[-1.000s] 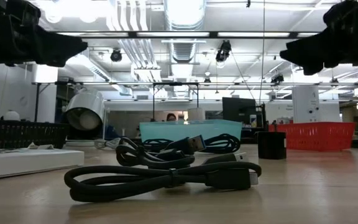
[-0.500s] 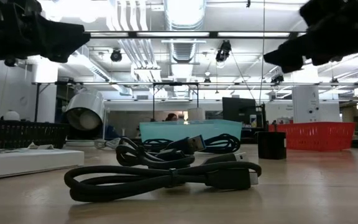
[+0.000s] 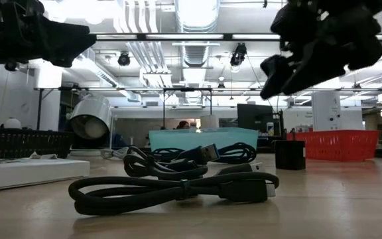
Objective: Pick and place items into bin
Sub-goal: Put the black charger adapter into the red bin
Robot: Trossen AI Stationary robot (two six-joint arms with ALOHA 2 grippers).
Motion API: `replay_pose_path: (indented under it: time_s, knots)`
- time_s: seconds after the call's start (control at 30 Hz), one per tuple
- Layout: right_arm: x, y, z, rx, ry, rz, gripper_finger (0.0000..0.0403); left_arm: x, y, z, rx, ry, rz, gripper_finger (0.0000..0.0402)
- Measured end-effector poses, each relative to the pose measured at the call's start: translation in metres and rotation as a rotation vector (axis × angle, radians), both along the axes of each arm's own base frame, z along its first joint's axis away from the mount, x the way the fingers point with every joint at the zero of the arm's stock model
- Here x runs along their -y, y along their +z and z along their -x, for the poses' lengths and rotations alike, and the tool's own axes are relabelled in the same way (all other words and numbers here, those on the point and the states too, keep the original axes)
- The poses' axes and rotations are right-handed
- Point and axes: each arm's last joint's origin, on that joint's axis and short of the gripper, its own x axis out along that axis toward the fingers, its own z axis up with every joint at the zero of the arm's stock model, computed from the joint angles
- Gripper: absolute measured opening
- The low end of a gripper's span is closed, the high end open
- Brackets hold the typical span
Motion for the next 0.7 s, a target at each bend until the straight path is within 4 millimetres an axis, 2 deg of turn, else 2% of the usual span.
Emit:
replay_pose_path:
  time_s: [0.13, 0.3, 0.7]
  knots:
    - [-0.003, -0.007, -0.011, -0.115, 0.034, -0.006, 0.0254, 0.0, 0.0, 0.0, -0.001, 0.0, 0.0, 0.0215]
    - [-0.007, -0.011, -0.022, -0.175, 0.121, -0.06, 0.0254, 0.0, 0.0, 0.0, -0.001, 0.002, 0.0, 0.0215]
    - [-0.008, -0.035, -0.03, -0.26, 0.212, 0.013, 0.0254, 0.0, -0.001, 0.0, -0.005, 0.005, 0.001, 0.0215]
